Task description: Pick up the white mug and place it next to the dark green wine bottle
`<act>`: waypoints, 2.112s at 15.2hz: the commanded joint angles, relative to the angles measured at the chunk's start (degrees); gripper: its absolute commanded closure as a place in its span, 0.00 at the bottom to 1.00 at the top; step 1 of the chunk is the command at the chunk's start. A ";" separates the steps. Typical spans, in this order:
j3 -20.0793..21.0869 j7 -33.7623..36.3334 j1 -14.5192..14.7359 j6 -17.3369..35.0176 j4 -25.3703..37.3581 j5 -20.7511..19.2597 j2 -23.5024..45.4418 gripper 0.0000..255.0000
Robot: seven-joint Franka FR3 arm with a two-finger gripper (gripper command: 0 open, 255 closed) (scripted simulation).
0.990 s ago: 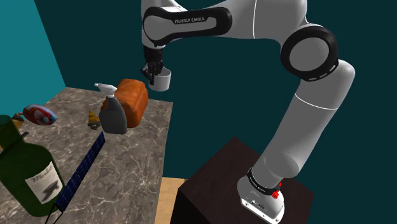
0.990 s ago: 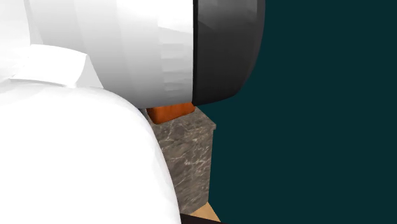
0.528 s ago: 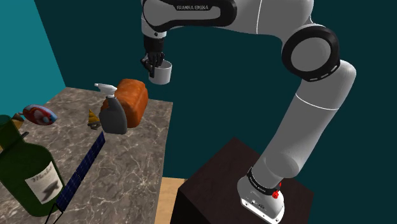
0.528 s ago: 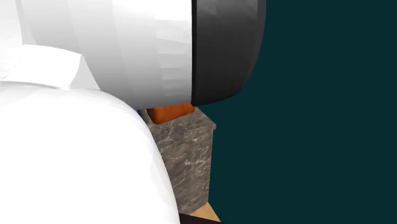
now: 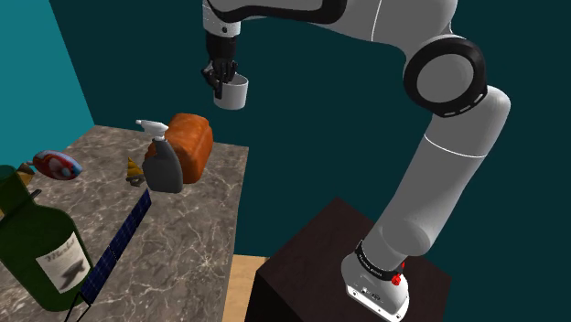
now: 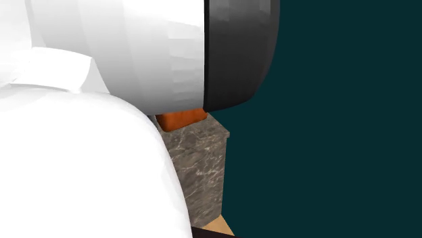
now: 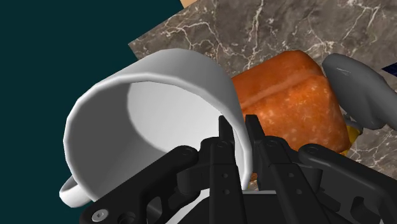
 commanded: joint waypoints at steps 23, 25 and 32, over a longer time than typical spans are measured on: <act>0.49 -0.12 2.26 -23.61 33.34 -2.43 9.95 1.00; 0.51 -0.14 2.90 -26.60 38.53 -3.04 12.18 1.00; 1.50 3.16 5.50 -29.22 39.19 -3.26 10.40 1.00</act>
